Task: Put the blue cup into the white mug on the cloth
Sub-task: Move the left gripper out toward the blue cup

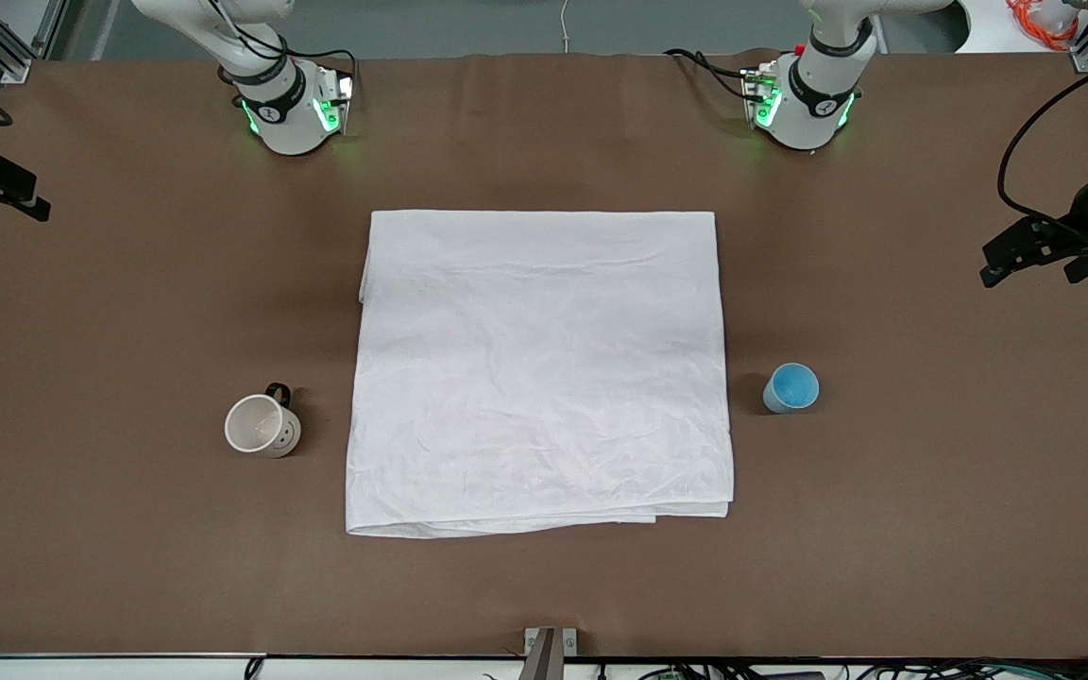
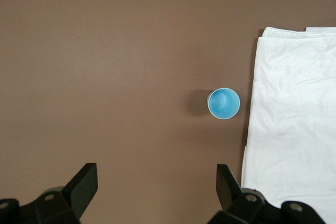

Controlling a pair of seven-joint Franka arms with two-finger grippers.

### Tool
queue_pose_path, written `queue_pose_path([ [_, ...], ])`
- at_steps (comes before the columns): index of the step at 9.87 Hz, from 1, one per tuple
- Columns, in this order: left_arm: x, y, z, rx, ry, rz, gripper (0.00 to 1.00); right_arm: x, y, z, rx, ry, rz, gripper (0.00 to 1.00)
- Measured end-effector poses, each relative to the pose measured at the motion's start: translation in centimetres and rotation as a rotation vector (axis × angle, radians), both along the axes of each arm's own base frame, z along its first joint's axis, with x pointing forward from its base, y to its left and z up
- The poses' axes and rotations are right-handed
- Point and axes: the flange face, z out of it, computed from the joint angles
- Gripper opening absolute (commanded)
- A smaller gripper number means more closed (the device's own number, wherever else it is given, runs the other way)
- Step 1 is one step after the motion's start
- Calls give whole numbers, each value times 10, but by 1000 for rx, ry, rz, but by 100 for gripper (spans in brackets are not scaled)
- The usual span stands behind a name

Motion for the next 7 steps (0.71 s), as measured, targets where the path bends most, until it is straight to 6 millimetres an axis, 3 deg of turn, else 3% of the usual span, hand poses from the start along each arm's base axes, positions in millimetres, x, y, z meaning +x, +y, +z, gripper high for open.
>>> queue_pose_path([
  [7, 19, 2, 1, 0, -11, 3, 100, 0, 3, 0, 0, 3, 5, 100],
])
